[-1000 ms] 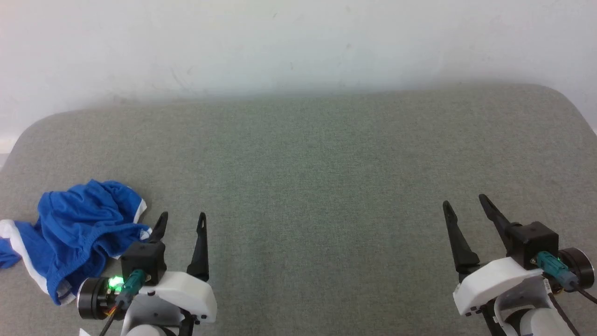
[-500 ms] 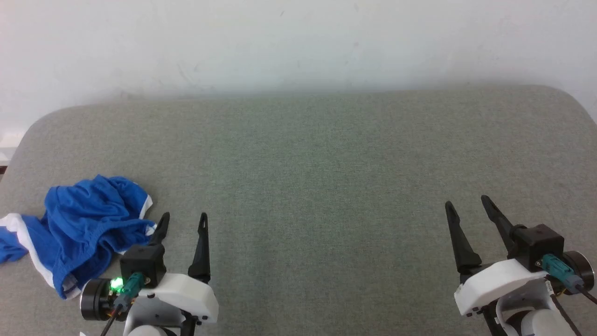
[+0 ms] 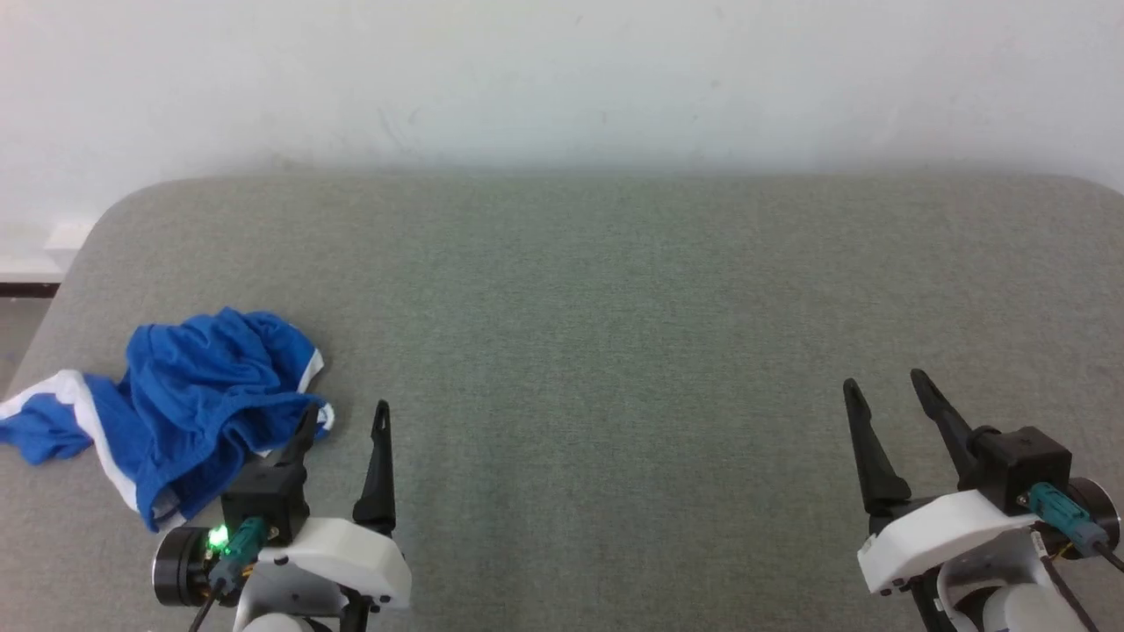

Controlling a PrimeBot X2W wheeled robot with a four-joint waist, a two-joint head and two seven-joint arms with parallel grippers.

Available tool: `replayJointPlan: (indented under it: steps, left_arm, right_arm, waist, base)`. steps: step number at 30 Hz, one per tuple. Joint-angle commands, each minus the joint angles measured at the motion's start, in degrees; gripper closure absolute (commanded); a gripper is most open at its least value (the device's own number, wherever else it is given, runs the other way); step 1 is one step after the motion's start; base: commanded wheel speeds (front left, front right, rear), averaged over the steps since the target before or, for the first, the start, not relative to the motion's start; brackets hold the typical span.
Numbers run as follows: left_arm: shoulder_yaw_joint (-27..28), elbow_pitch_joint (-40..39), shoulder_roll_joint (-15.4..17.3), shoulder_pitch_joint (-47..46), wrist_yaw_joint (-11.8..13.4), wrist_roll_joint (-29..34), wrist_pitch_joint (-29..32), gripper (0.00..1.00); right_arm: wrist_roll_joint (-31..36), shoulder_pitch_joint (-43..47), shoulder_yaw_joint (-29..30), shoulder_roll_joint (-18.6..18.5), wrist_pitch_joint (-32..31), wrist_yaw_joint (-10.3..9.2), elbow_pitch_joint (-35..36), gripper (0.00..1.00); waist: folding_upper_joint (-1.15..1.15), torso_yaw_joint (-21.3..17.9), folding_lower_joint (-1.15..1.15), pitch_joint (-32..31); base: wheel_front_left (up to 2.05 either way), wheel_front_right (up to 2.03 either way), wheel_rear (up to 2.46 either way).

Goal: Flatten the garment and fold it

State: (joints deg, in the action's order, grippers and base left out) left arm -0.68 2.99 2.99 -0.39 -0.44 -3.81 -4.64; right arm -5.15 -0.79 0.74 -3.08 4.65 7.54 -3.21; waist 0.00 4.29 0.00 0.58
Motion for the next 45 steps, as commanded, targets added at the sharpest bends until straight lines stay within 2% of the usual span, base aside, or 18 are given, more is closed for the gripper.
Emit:
replayJointPlan:
  steps: [1,45]
  left_arm:
    - [-0.12,0.42,-0.04,-0.95,-0.08,-0.67,-0.61,0.00]
    - [0.73,2.78,-0.08,-1.01,0.14,-3.85,-5.76,0.00]
  right_arm:
    - [-0.68,0.78,0.11,0.07,0.62,-0.02,-0.37,0.00]
    - [-5.68,1.49,-0.67,0.14,5.76,-0.04,-4.33,0.00]
  waist:
    - [0.00,0.98,0.00,0.11]
    - [0.00,15.98,0.00,-0.28]
  base:
    - [0.00,0.00,0.00]
    - [0.00,0.00,0.00]
